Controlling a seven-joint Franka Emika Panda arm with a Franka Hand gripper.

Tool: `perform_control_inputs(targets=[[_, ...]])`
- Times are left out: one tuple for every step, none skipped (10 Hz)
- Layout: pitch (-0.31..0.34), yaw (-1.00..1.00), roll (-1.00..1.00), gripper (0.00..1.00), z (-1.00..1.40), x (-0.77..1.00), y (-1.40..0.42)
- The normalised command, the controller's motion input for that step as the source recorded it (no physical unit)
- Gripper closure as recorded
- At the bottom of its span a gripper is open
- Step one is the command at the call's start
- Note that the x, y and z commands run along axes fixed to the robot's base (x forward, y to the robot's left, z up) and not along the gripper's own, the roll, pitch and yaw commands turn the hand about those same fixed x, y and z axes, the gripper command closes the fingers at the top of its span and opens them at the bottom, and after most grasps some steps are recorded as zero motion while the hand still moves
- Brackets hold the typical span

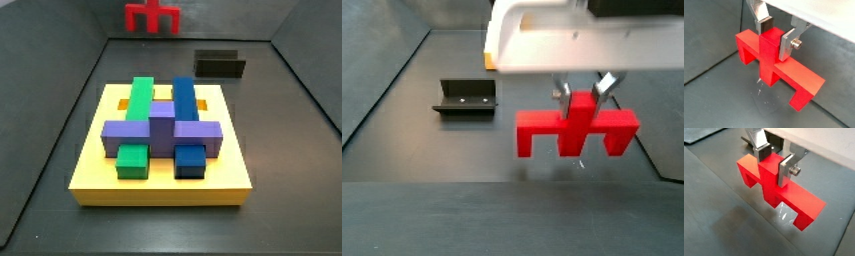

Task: Pick up the red object. Move up. Move to above the board. Insert the red object.
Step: Move to above the board.

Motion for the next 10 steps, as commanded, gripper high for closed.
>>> perform_control_inputs(targets=[[0.000, 0.00, 0.00, 1.00, 1.40, 0.00, 0.00], [0.018, 0.00, -0.04, 1.00, 1.40, -0.02, 0.00], [0.031, 0.00, -0.02, 1.00, 1.40, -0.05, -0.01], [0.024, 0.00, 0.00, 1.00, 1.40, 0.01, 0.00], [0.067, 0.00, -0.01, 1.00, 0.90, 0.04, 0.02], [0.090, 0.00, 0.01, 1.00, 0.53, 0.04, 0.01], [0.066, 0.00, 0.00, 1.00, 0.24, 0.04, 0.01], [0.062, 0.00, 0.00, 1.00, 0.18, 0.01, 0.01], [0.129, 0.00, -0.08, 1.00, 0.13, 0.13, -1.40], [0.120, 0.01, -0.08, 1.00, 0.12, 0.13, -1.40]])
